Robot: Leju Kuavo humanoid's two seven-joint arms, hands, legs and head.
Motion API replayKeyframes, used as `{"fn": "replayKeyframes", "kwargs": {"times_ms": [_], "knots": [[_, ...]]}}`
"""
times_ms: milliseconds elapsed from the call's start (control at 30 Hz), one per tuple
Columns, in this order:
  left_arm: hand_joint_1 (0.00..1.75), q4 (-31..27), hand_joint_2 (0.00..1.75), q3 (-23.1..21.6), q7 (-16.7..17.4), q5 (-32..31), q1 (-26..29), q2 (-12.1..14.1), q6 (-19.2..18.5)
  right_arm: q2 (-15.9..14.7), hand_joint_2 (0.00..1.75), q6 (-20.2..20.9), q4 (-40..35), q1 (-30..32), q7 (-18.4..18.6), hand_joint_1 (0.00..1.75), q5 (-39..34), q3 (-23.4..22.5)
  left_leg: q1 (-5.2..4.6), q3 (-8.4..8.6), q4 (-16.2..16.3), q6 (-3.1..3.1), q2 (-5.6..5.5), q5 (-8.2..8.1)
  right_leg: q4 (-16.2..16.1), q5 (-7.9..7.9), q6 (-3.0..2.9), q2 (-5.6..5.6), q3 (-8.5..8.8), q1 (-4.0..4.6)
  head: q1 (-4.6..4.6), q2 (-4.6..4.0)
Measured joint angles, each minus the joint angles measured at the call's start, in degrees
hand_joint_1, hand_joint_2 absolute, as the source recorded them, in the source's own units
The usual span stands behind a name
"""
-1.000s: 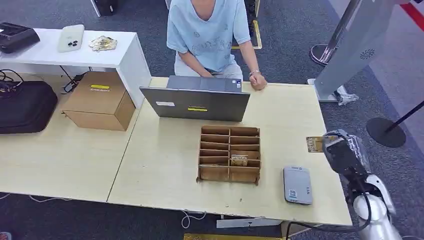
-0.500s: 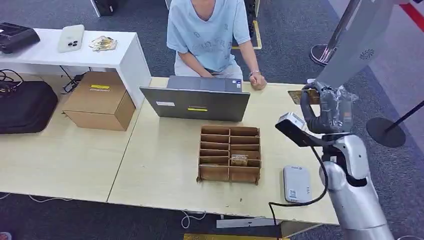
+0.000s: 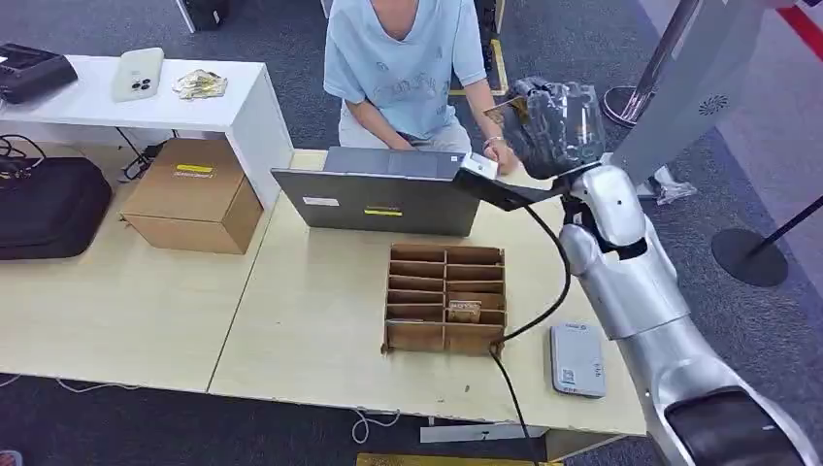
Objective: Pass the card to the sensor for recognition and then transmit it.
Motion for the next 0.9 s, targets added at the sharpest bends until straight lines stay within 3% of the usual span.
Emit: {"fn": "replayKeyframes", "kwargs": {"times_ms": [433, 900], "knots": [[0.0, 0.0, 1.75, -0.4, 0.0, -0.1, 0.0, 0.0, -0.1, 9.2, 1.75, 0.0, 20.1, -13.8, 2.3, 1.75, 4.1, 5.4, 0.0, -0.01, 0.0, 0.0, 0.01, 0.0, 0.0, 0.0, 0.0, 0.01, -0.02, 0.0, 0.0, 0.0], [0.0, 0.0, 1.75, -0.5, 0.2, -0.9, -0.1, 0.0, -0.9, 14.8, 1.75, 5.0, 34.3, -21.1, 4.8, 1.75, 4.3, 6.6, 0.0, -0.01, 0.0, 0.0, 0.0, 0.0, 0.0, 0.0, 0.0, 0.0, -0.03, 0.0, 0.02, 0.0]]}}
